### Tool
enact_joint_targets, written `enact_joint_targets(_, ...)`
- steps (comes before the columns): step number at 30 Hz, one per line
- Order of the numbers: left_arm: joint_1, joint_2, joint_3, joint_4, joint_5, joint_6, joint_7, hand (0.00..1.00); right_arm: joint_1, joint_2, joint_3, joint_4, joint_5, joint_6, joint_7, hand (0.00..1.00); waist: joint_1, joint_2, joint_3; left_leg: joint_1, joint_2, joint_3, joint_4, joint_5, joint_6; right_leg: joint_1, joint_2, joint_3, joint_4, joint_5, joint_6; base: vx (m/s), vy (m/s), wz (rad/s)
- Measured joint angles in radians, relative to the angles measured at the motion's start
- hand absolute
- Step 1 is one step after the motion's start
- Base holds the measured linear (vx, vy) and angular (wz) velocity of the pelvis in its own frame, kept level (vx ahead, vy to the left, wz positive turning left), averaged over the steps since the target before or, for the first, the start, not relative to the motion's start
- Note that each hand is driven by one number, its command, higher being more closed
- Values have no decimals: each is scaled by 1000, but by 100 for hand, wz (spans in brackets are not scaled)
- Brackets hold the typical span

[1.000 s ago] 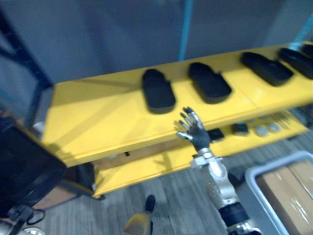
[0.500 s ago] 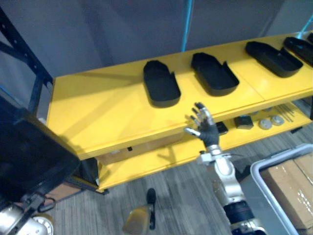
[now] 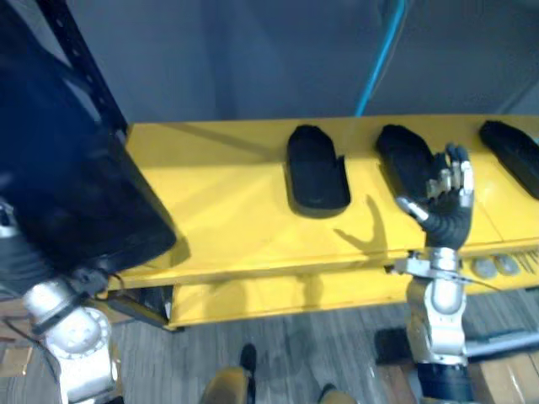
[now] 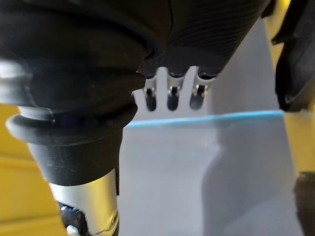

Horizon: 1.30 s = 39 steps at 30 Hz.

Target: Walk over and take plastic housings, then place them on the shelf

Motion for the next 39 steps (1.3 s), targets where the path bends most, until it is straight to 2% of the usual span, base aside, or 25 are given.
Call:
enact_joint_targets(2, 11, -27, -3, -29, 2, -1, -3, 100, -5, -3, -15, -33, -59, -25, -60, 0, -6, 15, -10, -7, 44, 28, -4, 5, -7, 9, 35, -27, -32, 11, -10, 102, -395, 22)
enact_joint_targets(3, 13, -48, -6, -43, 10, 0, -10, 100, -5, -14, -36, -52, -118, -40, -118, 0, -16, 32, -21, -13, 76, 54, -12, 27, -38, 12, 55, -44, -38, 12, -13, 119, -333, 30)
enact_joint_targets(4, 13, -52, -12, -49, 11, 2, -16, 100, -5, -25, -65, -77, -170, -46, -183, 0, -19, 46, -30, 1, 85, 54, -43, 46, -53, 11, 66, -48, -38, 12, -13, 113, -214, 18)
enact_joint_targets(5, 13, -51, -11, -51, 14, 5, -20, 100, -5, -30, -79, -90, -191, -49, -216, 0, -20, 52, -33, 13, 87, 55, -64, 57, -54, 13, 70, -48, -38, 12, -13, 128, -117, 1)
enact_joint_targets(6, 14, -49, -10, -55, 18, 11, -26, 100, -4, -31, -114, -125, -228, -50, -283, 0, -33, 56, -36, 49, 89, 63, -109, 72, -59, 26, 74, -47, -38, 12, -13, 103, -59, -8)
enact_joint_targets(9, 29, -31, 0, -50, 18, 39, -54, 100, 16, -31, -211, -191, -275, -51, -414, 0, -43, 49, -41, 92, 88, 89, -156, 80, -58, 28, 72, -33, -37, 12, -13, 79, -15, -20)
enact_joint_targets(10, 32, -26, 6, -46, 18, 43, -60, 100, 20, -31, -233, -197, -275, -53, -433, 0, -47, 46, -42, 95, 87, 94, -160, 80, -58, 28, 70, -30, -37, 12, -13, 78, 20, -23)
enact_joint_targets(12, 56, -15, 49, -18, 15, 80, -107, 100, 61, -10, -331, -201, -272, -54, -522, 0, -68, 34, -51, 127, 80, 109, -193, 85, -56, 34, 63, -22, -36, 11, -13, 70, 22, -17)
enact_joint_targets(13, 62, -15, 55, -11, 14, 89, -116, 100, 78, 2, -349, -202, -271, -54, -538, 0, -74, 33, -51, 131, 78, 110, -193, 85, -56, 39, 60, -23, -36, 11, -13, 62, 26, -5)
enact_joint_targets(15, 88, -14, 68, 9, 18, 132, -162, 100, 154, 66, -394, -200, -269, -36, -610, 0, -91, 34, -55, 146, 72, 135, -194, 82, -52, 45, 52, -22, -32, 9, -17, 29, 17, -12)
enact_joint_targets(17, 109, -12, 80, 10, 19, 159, -180, 100, 197, 114, -408, -190, -268, -23, -646, 0, -94, 36, -55, 156, 71, 155, -196, 75, -48, 45, 48, -21, -32, 6, -20, -15, -9, -27)
enact_joint_targets(18, 125, -10, 84, 17, 18, 175, -202, 100, 252, 156, -427, -171, -264, -6, -672, 0, -95, 43, -62, 159, 71, 180, -200, 52, -45, 46, 44, -20, -32, 5, -22, -22, -8, -29)
enact_joint_targets(22, 137, 35, 119, 57, 15, 217, -227, 100, 333, 221, -472, -59, -196, 12, -688, 0, -99, 68, -82, 188, 74, 277, -200, 40, -43, 46, 29, -21, -38, 4, -23, -29, -8, -40)
enact_joint_targets(23, 136, 55, 129, 71, 10, 232, -233, 100, 345, 237, -484, -27, -192, 30, -688, 0, -104, 75, -90, 191, 78, 303, -200, 39, -43, 48, 27, -20, -40, 4, -23, -17, -3, -9)
enact_joint_targets(24, 130, 86, 134, 86, 4, 257, -256, 100, 374, 258, -493, 27, -168, 47, -679, 0, -123, 83, -105, 194, 88, 354, -200, 39, -43, 48, 26, -23, -40, 4, -22, 0, 0, 0)
enact_joint_targets(27, 105, 127, 138, 114, -4, 306, -313, 100, 408, 273, -492, 127, -142, 70, -637, 0, -124, 93, -112, 205, 95, 385, -200, 42, -47, 51, 26, -22, -36, 4, -22, -18, 2, 1)
enact_joint_targets(28, 87, 152, 138, 140, -27, 352, -362, 100, 409, 277, -483, 199, -119, 73, -583, 0, -124, 96, -115, 210, 96, 391, -200, 42, -47, 56, 25, -21, -36, 4, -22, 0, 0, 0)
enact_joint_targets(29, 78, 163, 135, 156, -37, 369, -376, 100, 408, 276, -475, 227, -112, 73, -565, 0, -124, 98, -116, 211, 98, 402, -200, 42, -47, 55, 25, -22, -36, 4, -22, -25, -5, 4)
enact_joint_targets(32, 13, 214, 117, 284, -62, 485, -448, 100, 404, 269, -411, 378, -109, 81, -443, 0, -122, 105, -118, 210, 102, 430, -200, 48, -51, 53, 23, -24, -36, 4, -23, -10, -4, 3)
enact_joint_targets(35, -43, 244, 111, 430, -84, 560, -477, 100, 403, 265, -359, 477, -110, 94, -346, 0, -123, 108, -119, 206, 102, 433, -201, 51, -51, 45, 22, -22, -32, 4, -23, 0, 0, 0)
enact_joint_targets(36, -78, 251, 110, 489, -86, 598, -482, 100, 403, 263, -343, 508, -110, 99, -309, 0, -122, 106, -117, 204, 102, 432, -201, 52, -51, 44, 22, -22, -32, 4, -24, 0, 0, 0)
enact_joint_targets(37, -97, 257, 107, 525, -89, 612, -482, 100, 403, 258, -331, 527, -108, 100, -291, 0, -121, 105, -117, 204, 102, 433, -202, 52, -51, 44, 22, -19, -31, 2, -26, 0, 0, 0)
enact_joint_targets(39, -185, 310, 80, 699, -112, 668, -489, 100, 400, 224, -281, 614, -99, 112, -226, 0, -121, 100, -119, 204, 102, 434, -202, 52, -52, 42, 23, -13, -29, 0, -29, 16, 0, -1)
